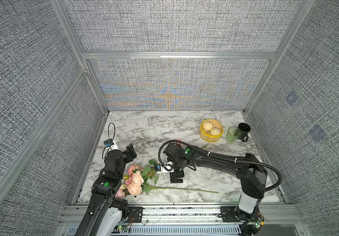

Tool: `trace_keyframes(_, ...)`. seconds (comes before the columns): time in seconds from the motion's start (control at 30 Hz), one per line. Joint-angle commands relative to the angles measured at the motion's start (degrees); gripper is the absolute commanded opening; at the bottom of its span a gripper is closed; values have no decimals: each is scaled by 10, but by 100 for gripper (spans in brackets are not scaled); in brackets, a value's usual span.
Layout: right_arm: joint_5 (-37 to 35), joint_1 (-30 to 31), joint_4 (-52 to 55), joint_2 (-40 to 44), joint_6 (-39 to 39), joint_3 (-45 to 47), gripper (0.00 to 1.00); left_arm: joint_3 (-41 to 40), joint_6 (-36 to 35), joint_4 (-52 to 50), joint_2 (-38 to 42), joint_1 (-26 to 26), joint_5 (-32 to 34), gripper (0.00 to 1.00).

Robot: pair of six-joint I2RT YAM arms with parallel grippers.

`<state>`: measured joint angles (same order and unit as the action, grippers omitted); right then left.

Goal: Wrap bouquets with tape
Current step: Gather the flowers at the center of the board.

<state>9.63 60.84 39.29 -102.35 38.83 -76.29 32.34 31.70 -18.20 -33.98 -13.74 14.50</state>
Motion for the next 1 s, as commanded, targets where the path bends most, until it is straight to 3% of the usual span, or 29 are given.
trace_keyframes(0.0, -25, 21, -107, 12, -19, 37, 99, -2, -5, -1, 1, 0, 5, 89)
trace_keyframes(0.27, -144, 56, -185, -17, -28, 67, 99, -3, -8, -3, 0, 0, 7, 89)
trace_keyframes(0.63, -154, 72, -163, 53, -49, 92, 99, -3, -15, -11, 10, 0, 13, 89)
trace_keyframes(0.97, -175, 132, -234, 79, -66, 176, 99, -3, -16, -7, 8, 0, 15, 89)
